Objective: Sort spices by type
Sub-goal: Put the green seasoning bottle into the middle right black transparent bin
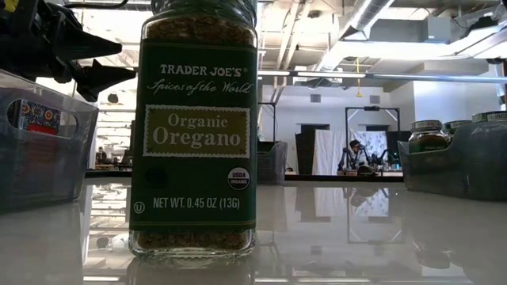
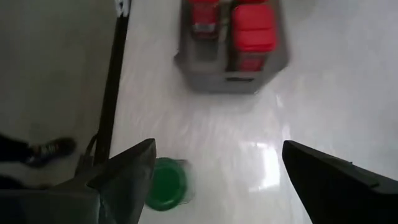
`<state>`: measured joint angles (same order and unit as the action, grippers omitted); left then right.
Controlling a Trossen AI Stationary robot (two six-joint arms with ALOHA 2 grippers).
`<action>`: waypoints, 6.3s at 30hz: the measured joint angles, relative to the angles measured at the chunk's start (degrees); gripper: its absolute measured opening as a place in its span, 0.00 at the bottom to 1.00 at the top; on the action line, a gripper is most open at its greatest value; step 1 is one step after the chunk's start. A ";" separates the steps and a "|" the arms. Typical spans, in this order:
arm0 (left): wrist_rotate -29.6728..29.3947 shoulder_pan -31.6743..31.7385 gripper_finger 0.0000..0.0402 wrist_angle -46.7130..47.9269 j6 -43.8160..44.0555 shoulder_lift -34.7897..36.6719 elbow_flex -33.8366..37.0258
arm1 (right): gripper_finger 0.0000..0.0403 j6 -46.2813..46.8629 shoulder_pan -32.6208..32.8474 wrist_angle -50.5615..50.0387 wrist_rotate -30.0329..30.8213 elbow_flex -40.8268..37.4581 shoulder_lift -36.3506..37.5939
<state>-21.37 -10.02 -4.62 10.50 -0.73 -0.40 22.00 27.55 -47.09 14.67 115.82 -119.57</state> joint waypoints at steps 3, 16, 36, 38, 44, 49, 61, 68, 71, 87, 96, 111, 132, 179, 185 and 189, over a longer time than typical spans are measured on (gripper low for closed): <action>0.00 -0.01 0.74 0.02 0.02 -0.02 0.00 | 0.93 0.12 1.05 -3.68 -1.68 6.49 -4.82; -0.04 -0.02 0.74 0.03 0.02 0.00 0.00 | 0.93 5.40 2.84 -8.11 -5.98 14.19 -12.96; -0.01 -0.02 0.74 0.04 0.00 -0.04 0.00 | 0.90 5.33 2.66 -10.57 -8.76 13.58 -19.50; -0.04 -0.01 0.74 0.04 0.01 0.00 0.00 | 0.85 5.14 2.32 -11.36 -8.80 13.46 -19.70; -0.02 -0.02 0.74 0.04 0.02 -0.02 0.00 | 0.57 4.54 1.74 -11.12 -8.76 13.54 -19.54; -0.04 -0.02 0.74 0.04 0.00 -0.02 0.00 | 0.53 8.16 1.66 -15.14 -8.83 15.20 -18.86; -0.02 -0.02 0.74 0.04 0.00 0.00 0.00 | 0.53 -0.46 2.33 -34.54 -0.93 15.58 -1.53; -0.02 -0.02 0.74 0.04 0.00 0.00 0.00 | 0.53 0.61 3.24 -34.06 2.18 -3.46 16.06; -0.02 -0.02 0.74 0.04 0.00 0.00 0.00 | 0.53 3.07 3.23 -28.69 2.17 -15.87 25.51; -0.02 -0.01 0.74 0.04 0.00 -0.02 0.00 | 0.53 13.16 -1.08 -17.14 0.49 -59.02 61.47; -0.02 -0.02 0.74 0.04 0.00 -0.02 0.00 | 0.53 7.93 -7.70 -13.28 -4.36 -68.18 67.58; -0.02 -0.01 0.74 0.04 0.00 -0.01 0.00 | 0.53 -2.62 -16.65 -5.73 -10.20 -77.79 67.38; -0.02 -0.02 0.74 0.04 0.00 0.00 0.00 | 0.53 -5.42 -22.01 3.17 -14.79 -81.31 61.03; -0.02 -0.02 0.74 0.04 0.00 -0.02 0.00 | 0.53 -5.48 -22.34 -2.04 -11.42 -79.33 61.00; -0.02 0.00 0.74 0.04 0.00 0.00 0.00 | 0.53 -5.40 -22.34 -2.01 -11.45 -79.33 61.00; -0.02 -0.01 0.74 0.03 0.00 -0.02 0.00 | 0.56 -5.44 -22.34 -1.99 -11.54 -79.31 61.00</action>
<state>-21.39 -10.04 -4.59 10.50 -0.75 -0.40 16.56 5.21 -49.08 3.13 36.51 -58.57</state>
